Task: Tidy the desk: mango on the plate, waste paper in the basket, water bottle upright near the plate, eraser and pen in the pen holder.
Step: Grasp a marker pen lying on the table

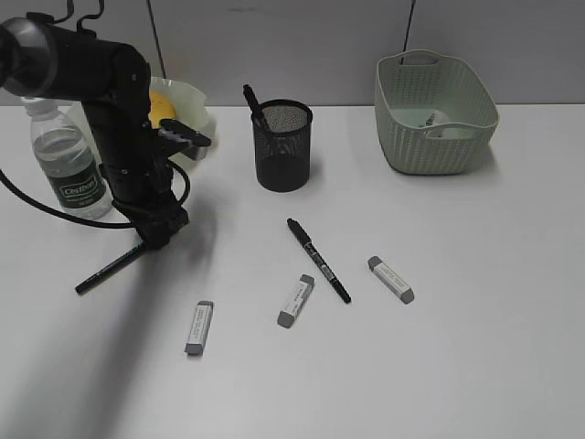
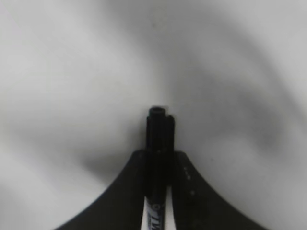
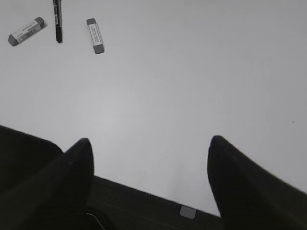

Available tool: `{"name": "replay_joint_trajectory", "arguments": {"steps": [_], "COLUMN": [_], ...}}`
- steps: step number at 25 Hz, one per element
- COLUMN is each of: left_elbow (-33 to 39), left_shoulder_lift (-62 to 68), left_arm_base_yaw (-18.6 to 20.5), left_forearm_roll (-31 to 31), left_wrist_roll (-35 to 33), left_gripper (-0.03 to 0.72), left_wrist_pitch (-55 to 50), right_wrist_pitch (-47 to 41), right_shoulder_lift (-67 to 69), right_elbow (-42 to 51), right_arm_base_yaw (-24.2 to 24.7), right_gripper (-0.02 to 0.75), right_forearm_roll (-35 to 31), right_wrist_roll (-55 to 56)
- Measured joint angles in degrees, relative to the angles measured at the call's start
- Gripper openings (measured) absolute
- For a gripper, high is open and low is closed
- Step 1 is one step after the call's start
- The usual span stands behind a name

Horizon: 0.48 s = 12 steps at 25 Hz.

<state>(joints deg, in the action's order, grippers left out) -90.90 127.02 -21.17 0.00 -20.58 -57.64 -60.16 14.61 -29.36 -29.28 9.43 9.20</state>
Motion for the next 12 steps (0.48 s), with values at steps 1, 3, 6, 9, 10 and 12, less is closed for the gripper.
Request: {"name": "replay_joint_trajectory", "arguments": {"steps": [1,3,6,9,10,12], "left_elbow": [0.0,0.0,-0.2,-0.8,-1.1,-2.5], "left_shoulder_lift": [0.0,0.0,0.0,-0.8,-1.5,-3.3], "left_arm_base_yaw": [0.0,0.0,0.0,0.0,0.0,0.0], "left_forearm_roll": [0.0,-0.4,-0.5,-1.1,-1.4,-2.5], "left_wrist_roll": [0.1,0.4,1.1,1.3,1.4,1.6], "left_gripper": [0.126,0.126,0.126,0.125,0.125,0.124], "left_wrist_pitch": [-0.1,-0.3,-1.1,-1.9,-1.9,-1.9], "right_wrist_pitch": [0.0,0.0,0.0,0.0,0.0,0.0], "right_shoulder_lift": [0.0,0.0,0.0,0.0,0.0,0.0], "right_elbow": [0.0,0.0,0.0,0.0,0.0,0.0], "right_arm_base_yaw": [0.0,0.0,0.0,0.0,0.0,0.0], "right_gripper": [0.582,0.582,0.582,0.582,0.582,0.582], "right_forearm_roll": [0.0,0.0,0.0,0.0,0.0,0.1], "right_wrist_roll": [0.0,0.0,0.0,0.0,0.0,0.0]}}
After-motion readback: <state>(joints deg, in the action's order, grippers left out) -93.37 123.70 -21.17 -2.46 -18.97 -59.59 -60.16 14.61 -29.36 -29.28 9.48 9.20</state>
